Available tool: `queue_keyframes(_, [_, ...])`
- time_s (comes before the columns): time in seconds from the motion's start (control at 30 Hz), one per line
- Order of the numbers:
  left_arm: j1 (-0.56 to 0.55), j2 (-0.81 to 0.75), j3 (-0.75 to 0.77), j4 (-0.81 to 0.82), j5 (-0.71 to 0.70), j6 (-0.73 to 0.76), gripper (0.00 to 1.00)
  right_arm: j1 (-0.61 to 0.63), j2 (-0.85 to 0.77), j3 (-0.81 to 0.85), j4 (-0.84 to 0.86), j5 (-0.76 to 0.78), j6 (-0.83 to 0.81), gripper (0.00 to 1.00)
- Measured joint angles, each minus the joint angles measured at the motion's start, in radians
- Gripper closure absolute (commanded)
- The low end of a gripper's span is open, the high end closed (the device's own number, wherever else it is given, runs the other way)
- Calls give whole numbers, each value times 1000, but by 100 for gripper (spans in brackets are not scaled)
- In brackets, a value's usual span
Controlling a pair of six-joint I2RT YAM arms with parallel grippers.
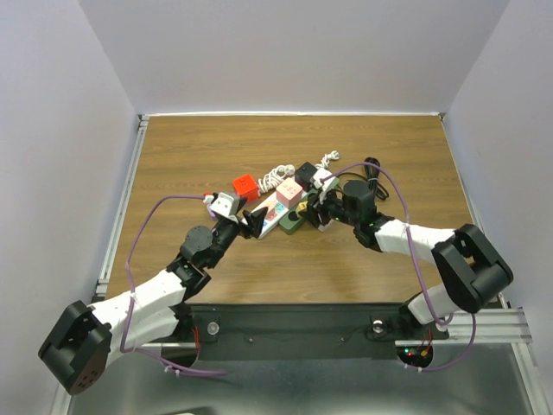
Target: Insert the plug
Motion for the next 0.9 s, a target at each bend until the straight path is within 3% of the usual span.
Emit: queue_keyframes(0.9, [11,72,23,1,35,0,26,0,184,107,58,-121,-141,100])
